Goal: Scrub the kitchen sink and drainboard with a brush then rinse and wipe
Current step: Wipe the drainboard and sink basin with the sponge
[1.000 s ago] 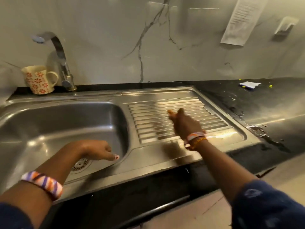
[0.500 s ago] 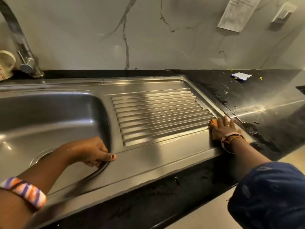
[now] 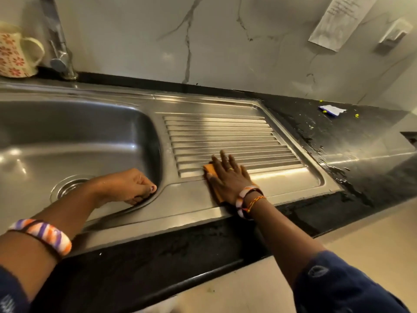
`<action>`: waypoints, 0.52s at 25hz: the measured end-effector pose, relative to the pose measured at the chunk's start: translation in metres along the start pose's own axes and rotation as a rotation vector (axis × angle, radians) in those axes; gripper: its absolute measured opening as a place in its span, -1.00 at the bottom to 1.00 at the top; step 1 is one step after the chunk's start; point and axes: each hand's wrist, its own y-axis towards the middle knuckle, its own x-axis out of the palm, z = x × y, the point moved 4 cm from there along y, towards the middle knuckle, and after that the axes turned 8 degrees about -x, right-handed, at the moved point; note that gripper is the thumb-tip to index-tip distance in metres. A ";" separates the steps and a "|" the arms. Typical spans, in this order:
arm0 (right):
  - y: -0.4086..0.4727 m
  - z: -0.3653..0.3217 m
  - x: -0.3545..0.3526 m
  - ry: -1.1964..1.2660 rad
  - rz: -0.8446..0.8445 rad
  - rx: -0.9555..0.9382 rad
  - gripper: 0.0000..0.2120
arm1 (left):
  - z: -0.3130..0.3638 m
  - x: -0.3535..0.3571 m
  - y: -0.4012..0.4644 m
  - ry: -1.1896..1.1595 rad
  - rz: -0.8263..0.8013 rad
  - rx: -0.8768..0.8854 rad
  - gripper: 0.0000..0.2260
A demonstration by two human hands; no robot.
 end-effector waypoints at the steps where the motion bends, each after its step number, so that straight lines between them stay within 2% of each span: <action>1: 0.002 -0.015 0.003 -0.008 -0.010 -0.051 -0.43 | -0.007 -0.001 -0.008 0.016 -0.036 -0.013 -0.69; 5: 0.002 -0.054 0.008 -0.088 -0.041 -0.223 -0.46 | -0.043 -0.017 -0.040 0.376 -0.065 -0.226 -0.73; 8: 0.002 -0.076 0.011 -0.132 -0.053 -0.350 -0.49 | -0.064 -0.032 -0.066 0.525 0.059 -0.432 -0.79; 10: 0.000 -0.094 0.012 -0.141 -0.064 -0.436 -0.50 | -0.072 -0.035 -0.081 0.550 0.165 -0.512 -0.74; 13: -0.003 -0.143 0.016 -0.130 -0.133 -0.611 -0.55 | -0.079 -0.034 -0.096 0.451 0.297 -0.537 -0.75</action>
